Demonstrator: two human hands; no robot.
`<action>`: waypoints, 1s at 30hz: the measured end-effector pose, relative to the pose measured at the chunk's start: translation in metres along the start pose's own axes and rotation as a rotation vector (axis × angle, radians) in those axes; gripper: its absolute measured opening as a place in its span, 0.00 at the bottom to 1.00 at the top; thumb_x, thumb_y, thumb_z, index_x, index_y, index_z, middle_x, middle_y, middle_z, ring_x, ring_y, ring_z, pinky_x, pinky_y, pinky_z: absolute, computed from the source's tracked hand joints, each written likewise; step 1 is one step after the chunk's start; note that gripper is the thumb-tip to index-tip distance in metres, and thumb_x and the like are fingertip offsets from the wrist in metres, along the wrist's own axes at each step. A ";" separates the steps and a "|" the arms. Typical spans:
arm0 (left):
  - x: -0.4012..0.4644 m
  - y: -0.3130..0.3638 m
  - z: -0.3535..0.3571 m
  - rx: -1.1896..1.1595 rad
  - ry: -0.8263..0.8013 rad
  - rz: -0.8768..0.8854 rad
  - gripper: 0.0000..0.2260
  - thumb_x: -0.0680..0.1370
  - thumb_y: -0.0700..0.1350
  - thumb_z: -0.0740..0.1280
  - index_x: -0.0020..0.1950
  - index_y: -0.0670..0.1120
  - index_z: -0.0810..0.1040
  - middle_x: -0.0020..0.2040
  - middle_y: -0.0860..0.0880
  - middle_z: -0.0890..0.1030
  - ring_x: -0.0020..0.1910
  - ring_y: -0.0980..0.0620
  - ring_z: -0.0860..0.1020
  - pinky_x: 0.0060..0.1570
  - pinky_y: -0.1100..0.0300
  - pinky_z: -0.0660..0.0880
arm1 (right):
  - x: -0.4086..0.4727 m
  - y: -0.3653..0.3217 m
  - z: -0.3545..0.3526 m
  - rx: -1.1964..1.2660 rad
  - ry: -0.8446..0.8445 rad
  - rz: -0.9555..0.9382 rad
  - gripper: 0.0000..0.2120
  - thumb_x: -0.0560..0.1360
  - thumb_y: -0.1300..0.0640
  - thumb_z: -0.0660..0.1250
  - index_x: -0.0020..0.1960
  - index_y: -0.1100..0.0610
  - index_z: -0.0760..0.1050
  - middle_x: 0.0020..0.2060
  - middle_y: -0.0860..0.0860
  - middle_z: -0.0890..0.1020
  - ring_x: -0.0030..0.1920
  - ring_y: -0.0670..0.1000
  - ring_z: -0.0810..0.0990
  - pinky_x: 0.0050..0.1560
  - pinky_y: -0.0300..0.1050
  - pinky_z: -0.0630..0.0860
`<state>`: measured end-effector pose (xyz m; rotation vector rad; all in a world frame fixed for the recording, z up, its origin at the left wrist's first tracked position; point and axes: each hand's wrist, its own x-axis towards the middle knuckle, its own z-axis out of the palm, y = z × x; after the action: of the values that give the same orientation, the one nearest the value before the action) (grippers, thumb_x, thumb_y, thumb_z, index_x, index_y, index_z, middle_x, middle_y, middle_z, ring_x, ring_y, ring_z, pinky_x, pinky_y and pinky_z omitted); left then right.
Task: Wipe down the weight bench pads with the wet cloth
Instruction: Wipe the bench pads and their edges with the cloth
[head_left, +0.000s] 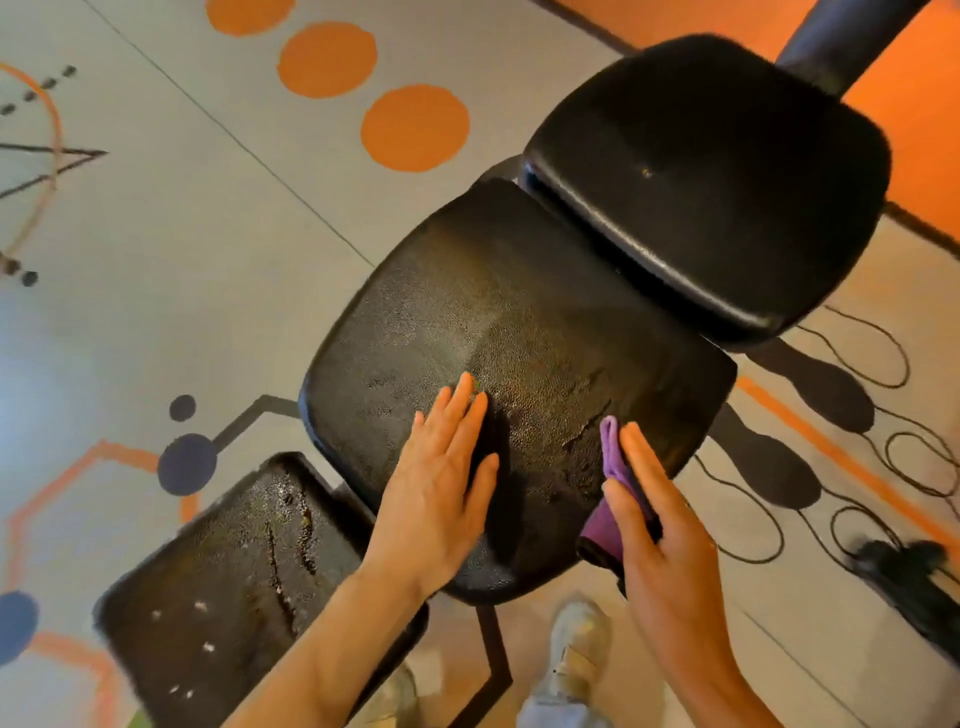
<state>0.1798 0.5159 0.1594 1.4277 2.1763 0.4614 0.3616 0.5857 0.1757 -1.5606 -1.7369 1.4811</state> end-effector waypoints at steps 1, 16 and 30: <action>0.002 0.003 -0.002 0.005 0.010 -0.028 0.26 0.83 0.52 0.55 0.80 0.51 0.53 0.81 0.54 0.47 0.80 0.56 0.44 0.79 0.53 0.47 | 0.005 -0.005 -0.003 -0.024 -0.026 -0.015 0.22 0.77 0.51 0.61 0.66 0.32 0.61 0.69 0.37 0.68 0.67 0.37 0.67 0.63 0.42 0.74; 0.050 -0.045 -0.037 -0.118 0.151 -0.140 0.26 0.84 0.53 0.54 0.80 0.50 0.53 0.81 0.53 0.48 0.80 0.56 0.43 0.75 0.62 0.38 | 0.080 -0.087 0.049 -0.252 -0.163 -0.149 0.21 0.78 0.51 0.60 0.66 0.33 0.60 0.67 0.37 0.70 0.65 0.39 0.70 0.65 0.40 0.71; 0.093 -0.111 -0.036 -0.246 0.297 -0.217 0.28 0.82 0.55 0.51 0.81 0.47 0.52 0.81 0.50 0.50 0.80 0.54 0.47 0.77 0.58 0.44 | 0.161 -0.128 0.109 -0.444 -0.195 -0.281 0.21 0.79 0.52 0.61 0.71 0.41 0.65 0.68 0.35 0.69 0.68 0.33 0.66 0.69 0.43 0.68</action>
<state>0.0449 0.5575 0.1103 1.0303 2.3714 0.8726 0.1596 0.7011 0.1875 -1.3153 -2.4141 1.1955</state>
